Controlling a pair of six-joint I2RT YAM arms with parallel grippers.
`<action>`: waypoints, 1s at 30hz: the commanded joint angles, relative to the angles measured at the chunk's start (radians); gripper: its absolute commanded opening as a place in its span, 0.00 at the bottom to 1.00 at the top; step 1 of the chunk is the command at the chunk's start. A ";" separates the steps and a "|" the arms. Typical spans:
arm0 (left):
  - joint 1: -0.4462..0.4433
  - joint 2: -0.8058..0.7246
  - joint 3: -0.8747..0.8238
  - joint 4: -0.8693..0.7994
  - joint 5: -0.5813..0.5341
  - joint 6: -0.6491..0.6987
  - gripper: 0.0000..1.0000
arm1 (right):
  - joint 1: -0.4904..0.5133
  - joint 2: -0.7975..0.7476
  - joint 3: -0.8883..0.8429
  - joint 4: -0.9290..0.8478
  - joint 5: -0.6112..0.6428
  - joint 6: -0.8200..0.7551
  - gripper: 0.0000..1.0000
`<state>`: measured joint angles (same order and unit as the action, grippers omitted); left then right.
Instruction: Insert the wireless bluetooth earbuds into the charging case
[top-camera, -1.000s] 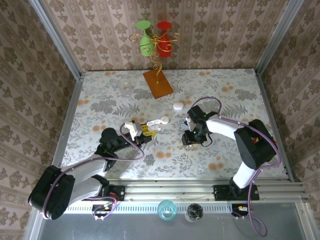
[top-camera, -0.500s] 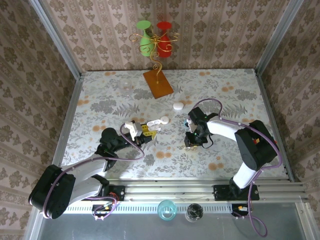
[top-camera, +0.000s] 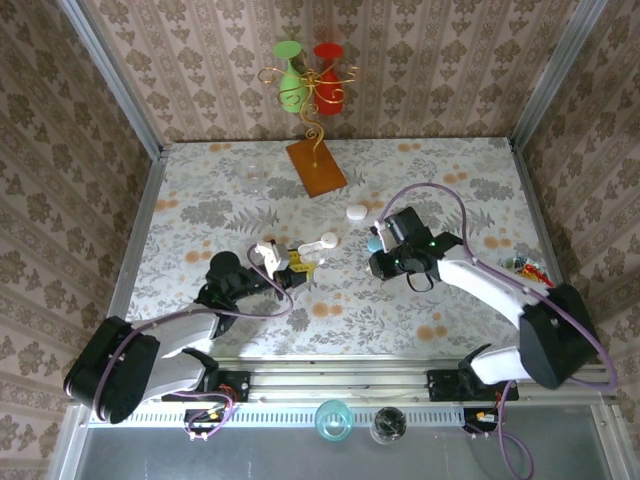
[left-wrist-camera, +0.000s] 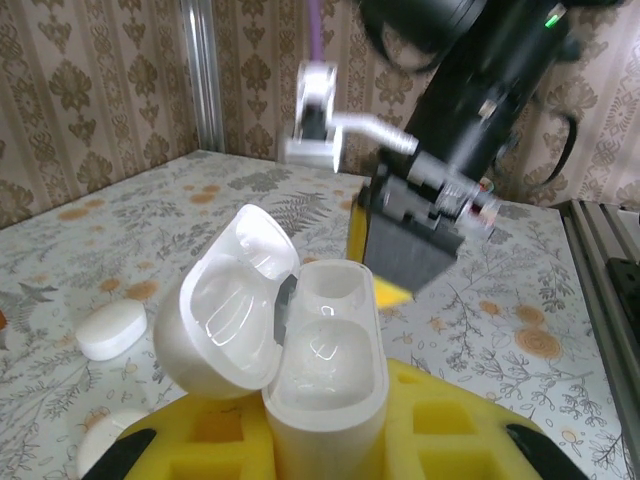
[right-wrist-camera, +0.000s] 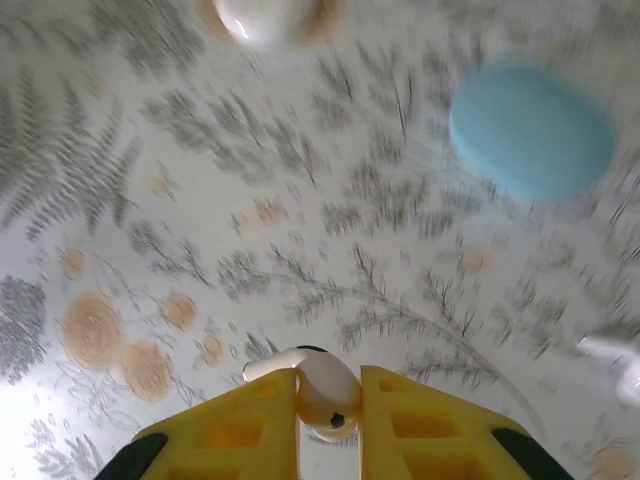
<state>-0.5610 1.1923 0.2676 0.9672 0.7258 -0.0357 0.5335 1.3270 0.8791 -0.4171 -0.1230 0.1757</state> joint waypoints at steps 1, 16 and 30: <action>0.009 0.024 0.044 -0.016 0.052 -0.001 0.07 | 0.038 -0.112 -0.014 0.110 0.111 -0.143 0.18; 0.004 0.111 0.100 -0.032 0.090 -0.074 0.08 | 0.234 -0.087 0.206 0.142 0.177 -0.424 0.17; 0.004 0.090 0.113 -0.049 0.051 -0.107 0.08 | 0.328 0.034 0.273 0.176 0.192 -0.472 0.17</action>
<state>-0.5610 1.3025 0.3496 0.9108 0.7784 -0.1165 0.8490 1.3529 1.1194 -0.2676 0.0483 -0.2741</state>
